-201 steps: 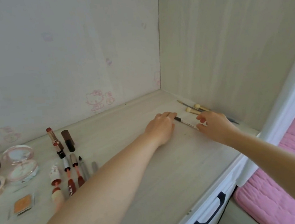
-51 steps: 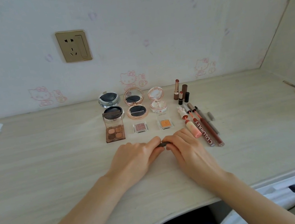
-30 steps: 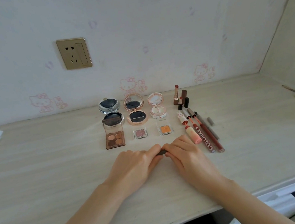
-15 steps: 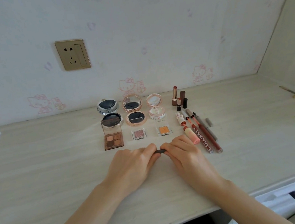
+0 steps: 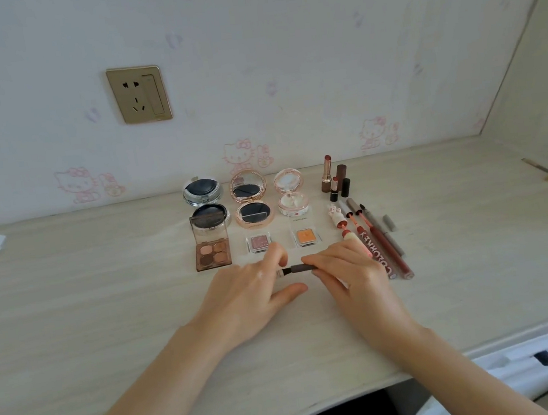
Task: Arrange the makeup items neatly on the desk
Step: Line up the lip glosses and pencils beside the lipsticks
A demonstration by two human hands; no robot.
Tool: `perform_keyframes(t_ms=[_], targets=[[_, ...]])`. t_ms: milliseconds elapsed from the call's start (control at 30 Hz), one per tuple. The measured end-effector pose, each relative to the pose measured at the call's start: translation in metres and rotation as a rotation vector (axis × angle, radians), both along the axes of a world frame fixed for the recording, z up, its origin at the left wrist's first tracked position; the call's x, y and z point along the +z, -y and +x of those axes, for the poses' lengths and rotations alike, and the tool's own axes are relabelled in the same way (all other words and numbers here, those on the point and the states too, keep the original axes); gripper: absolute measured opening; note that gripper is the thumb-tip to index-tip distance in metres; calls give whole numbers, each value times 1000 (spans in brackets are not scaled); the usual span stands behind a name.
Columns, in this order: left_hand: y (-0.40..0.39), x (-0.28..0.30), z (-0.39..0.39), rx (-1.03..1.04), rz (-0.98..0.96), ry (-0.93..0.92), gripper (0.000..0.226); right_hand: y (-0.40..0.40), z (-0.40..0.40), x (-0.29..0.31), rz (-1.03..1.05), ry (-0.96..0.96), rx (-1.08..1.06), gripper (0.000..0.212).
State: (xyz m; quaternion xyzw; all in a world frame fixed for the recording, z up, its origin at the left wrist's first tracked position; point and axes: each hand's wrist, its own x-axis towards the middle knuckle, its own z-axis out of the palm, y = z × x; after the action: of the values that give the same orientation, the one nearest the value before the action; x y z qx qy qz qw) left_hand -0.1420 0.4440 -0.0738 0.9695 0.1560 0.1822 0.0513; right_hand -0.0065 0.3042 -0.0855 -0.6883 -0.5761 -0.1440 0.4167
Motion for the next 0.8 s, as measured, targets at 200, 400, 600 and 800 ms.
perform_keyframes(t_ms=[200, 400, 600, 800], targets=[[3, 8, -4, -15, -64, 88, 9, 0, 3, 1, 49, -38, -95, 21], [5, 10, 0, 6, -177, 107, 20, 12, 13, 9, 88, -124, -211, 25], [18, 12, 23, -97, -180, 221, 18, 39, 42, 18, 65, -204, -236, 24], [38, 19, 62, -106, -161, 283, 9, 63, 82, 16, 12, -284, -339, 30]])
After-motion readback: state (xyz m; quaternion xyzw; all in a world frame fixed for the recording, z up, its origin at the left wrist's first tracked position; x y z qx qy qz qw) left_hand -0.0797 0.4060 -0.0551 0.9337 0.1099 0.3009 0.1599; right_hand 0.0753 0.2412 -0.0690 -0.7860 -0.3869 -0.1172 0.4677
